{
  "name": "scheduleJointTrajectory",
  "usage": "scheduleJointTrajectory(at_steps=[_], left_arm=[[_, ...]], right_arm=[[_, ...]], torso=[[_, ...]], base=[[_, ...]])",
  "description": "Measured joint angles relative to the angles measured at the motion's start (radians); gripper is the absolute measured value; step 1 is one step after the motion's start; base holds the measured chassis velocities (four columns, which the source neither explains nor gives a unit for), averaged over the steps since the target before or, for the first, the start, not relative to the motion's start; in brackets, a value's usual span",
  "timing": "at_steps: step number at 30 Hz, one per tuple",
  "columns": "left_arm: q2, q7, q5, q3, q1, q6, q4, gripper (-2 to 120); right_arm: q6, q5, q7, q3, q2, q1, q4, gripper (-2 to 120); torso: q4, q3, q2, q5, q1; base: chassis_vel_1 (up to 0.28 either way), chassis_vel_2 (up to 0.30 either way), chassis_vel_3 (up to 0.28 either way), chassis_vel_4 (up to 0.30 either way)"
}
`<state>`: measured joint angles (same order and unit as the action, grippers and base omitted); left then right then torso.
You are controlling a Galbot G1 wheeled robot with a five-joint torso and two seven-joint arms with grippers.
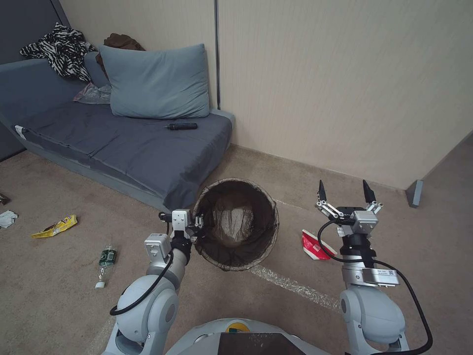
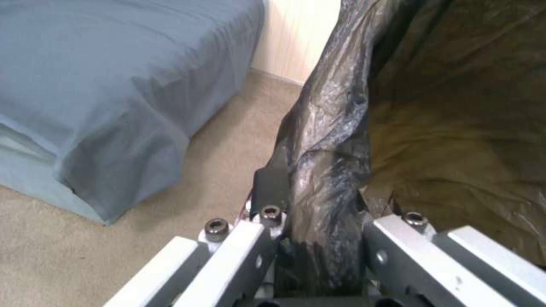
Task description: Pick up the trash bin, then pick up the garbage from the floor and place it into the trash bin.
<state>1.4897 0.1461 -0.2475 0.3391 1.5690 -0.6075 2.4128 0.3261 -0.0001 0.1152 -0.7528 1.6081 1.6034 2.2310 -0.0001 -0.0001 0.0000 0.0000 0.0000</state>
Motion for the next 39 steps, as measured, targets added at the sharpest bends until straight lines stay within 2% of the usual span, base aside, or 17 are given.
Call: scheduleJointTrajectory(at_steps=[4,7,9,10,12,13,14,15,16,19,20,22,30,39], left_arm=[[0.001,0.0,0.0,0.0,0.0,0.0,0.001,3],[0.001,0.0,0.0,0.0,0.0,0.0,0.002,3],[0.0,0.0,0.0,0.001,0.0,-0.001,0.004,3],[0.0,0.0,0.0,0.001,0.0,-0.001,0.004,3],[-0.002,0.0,-0.002,0.007,0.0,-0.001,0.009,3],[-0.002,0.0,-0.002,0.007,0.0,-0.001,0.009,3],[-0.003,0.001,-0.002,0.012,0.001,-0.001,0.012,3],[-0.003,0.001,-0.002,0.013,0.002,-0.002,0.013,3],[-0.003,0.001,-0.002,0.013,0.002,-0.002,0.013,3],[-0.004,0.005,-0.004,0.015,0.004,-0.002,0.014,3],[-0.004,0.005,-0.004,0.015,0.004,-0.002,0.014,3],[-0.006,0.005,-0.004,0.017,0.002,-0.002,0.013,3],[-0.009,0.006,-0.007,0.013,-0.006,-0.003,0.004,3],[-0.015,0.006,-0.011,0.006,-0.011,-0.003,-0.003,3]], right_arm=[[-0.01,-0.009,-0.008,0.001,0.0,-0.008,-0.001,100],[-0.056,-0.022,-0.026,-0.003,0.0,-0.015,-0.003,100],[-0.169,-0.031,-0.031,-0.015,-0.016,-0.026,-0.01,100],[-0.169,-0.031,-0.031,-0.015,-0.016,-0.026,-0.01,100],[-0.323,-0.026,-0.013,-0.026,-0.06,-0.032,-0.02,100],[-0.323,-0.026,-0.013,-0.026,-0.06,-0.032,-0.02,100],[-0.428,-0.005,-0.004,-0.025,-0.089,-0.033,-0.027,100],[-0.488,0.006,0.008,-0.025,-0.104,-0.034,-0.032,100],[-0.488,0.006,0.008,-0.025,-0.104,-0.034,-0.032,100],[-0.649,0.015,0.039,-0.014,-0.156,-0.055,-0.091,100],[-0.649,0.015,0.039,-0.014,-0.156,-0.055,-0.091,100],[-0.716,0.015,0.068,-0.009,-0.185,-0.062,-0.131,100],[-0.777,0.011,0.11,0.004,-0.253,-0.07,-0.232,100],[-0.774,-0.041,0.177,-0.007,-0.309,-0.098,-0.345,100]], torso=[[0.0,0.0,0.0,0.0,0.0],[0.0001,0.0,0.0,0.0,0.0],[0.0,0.0,0.0,0.0,0.0],[0.0,0.0,0.0,0.0,0.0],[0.0,0.0,0.0,0.0,0.0],[0.0,0.0,0.0,0.0,0.0],[0.0003,0.0,0.0,0.0001,0.0],[0.0001,0.0,0.0,0.0001,0.0],[0.0001,0.0,0.0,0.0001,0.0],[0.0002,0.0,0.0,0.0001,0.0],[0.0002,0.0,0.0,0.0001,0.0],[0.0001,0.0,0.0,0.0001,0.0],[0.0001,0.0,0.0,0.0001,0.0],[0.0,0.0,0.0,0.0,0.0]], base=[[0.0,0.0,0.0,0.0],[0.0,0.0,0.0,0.0],[0.0,0.0,0.0,0.0],[0.0,0.0,0.0,0.0],[0.0,0.0,0.0,0.0],[0.0,0.0,0.0,0.0],[0.0,0.0,0.0,0.0],[0.0,0.0,0.0,0.0],[0.0,0.0,0.0,0.0],[0.0,0.0,0.0,0.0],[0.0,0.0,0.0,0.0],[0.0,0.0,0.0,0.0],[0.0,0.0,0.0,0.0],[0.0,0.0,0.0,0.0]])
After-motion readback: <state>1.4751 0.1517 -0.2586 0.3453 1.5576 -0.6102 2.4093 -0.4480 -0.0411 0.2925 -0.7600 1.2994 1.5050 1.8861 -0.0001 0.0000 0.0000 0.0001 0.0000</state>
